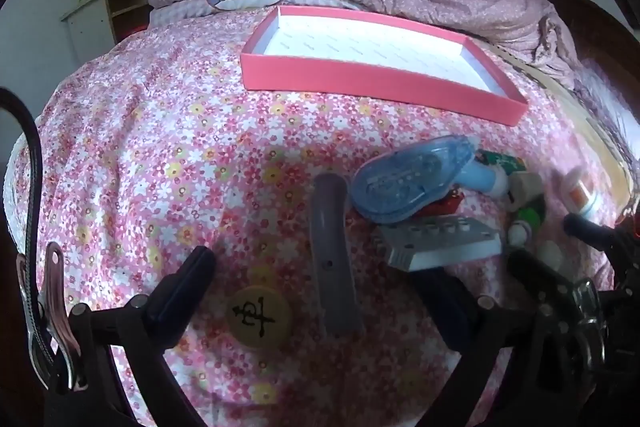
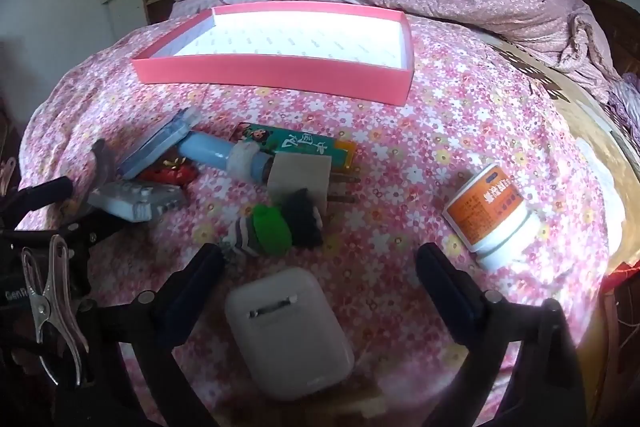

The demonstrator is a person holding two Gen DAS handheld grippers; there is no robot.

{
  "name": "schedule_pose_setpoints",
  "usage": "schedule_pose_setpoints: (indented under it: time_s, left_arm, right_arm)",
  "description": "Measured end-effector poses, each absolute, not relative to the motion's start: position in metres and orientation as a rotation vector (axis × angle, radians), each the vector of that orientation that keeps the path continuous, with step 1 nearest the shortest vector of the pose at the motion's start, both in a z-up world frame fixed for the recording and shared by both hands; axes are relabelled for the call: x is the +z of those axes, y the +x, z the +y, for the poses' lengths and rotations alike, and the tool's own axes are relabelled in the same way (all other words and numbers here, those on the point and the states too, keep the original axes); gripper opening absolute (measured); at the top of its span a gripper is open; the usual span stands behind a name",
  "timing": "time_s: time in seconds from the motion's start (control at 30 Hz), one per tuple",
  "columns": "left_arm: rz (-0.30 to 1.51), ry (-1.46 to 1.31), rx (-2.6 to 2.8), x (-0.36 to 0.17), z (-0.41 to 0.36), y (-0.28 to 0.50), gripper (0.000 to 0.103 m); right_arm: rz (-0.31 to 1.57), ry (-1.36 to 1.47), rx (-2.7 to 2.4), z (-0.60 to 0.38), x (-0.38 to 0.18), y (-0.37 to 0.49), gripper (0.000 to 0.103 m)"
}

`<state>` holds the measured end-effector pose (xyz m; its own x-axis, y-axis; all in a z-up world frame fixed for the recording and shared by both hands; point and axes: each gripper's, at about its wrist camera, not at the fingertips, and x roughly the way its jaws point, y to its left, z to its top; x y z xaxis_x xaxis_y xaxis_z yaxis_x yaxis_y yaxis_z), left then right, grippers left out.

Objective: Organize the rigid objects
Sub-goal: 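Move the left tool to the wooden chess piece while the right tool approaches the white earbud case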

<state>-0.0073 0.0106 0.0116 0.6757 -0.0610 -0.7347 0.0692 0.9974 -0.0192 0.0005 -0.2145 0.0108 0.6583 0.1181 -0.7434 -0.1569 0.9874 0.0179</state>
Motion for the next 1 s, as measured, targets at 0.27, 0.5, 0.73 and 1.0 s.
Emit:
schedule_pose_setpoints:
  time_s: [0.27, 0.5, 0.73, 1.0]
  left_arm:
    - [0.831, -0.007, -0.127, 0.016, 0.023, -0.021, 0.100]
    - [0.811, 0.016, -0.143, 0.020, 0.027, -0.036, 0.100]
    - [0.825, -0.013, -0.110, 0.020, 0.034, -0.031, 0.083]
    - [0.813, -0.015, -0.120, 0.028, 0.045, -0.040, 0.077]
  right_arm:
    - [0.804, -0.064, 0.181, -0.217, 0.019, -0.011, 0.099]
    - [0.797, -0.048, 0.204, -0.220, 0.021, -0.015, 0.099]
    - [0.795, -0.039, 0.223, -0.220, 0.022, -0.019, 0.096]
    - [0.793, -0.006, 0.229, -0.226, 0.025, -0.021, 0.095]
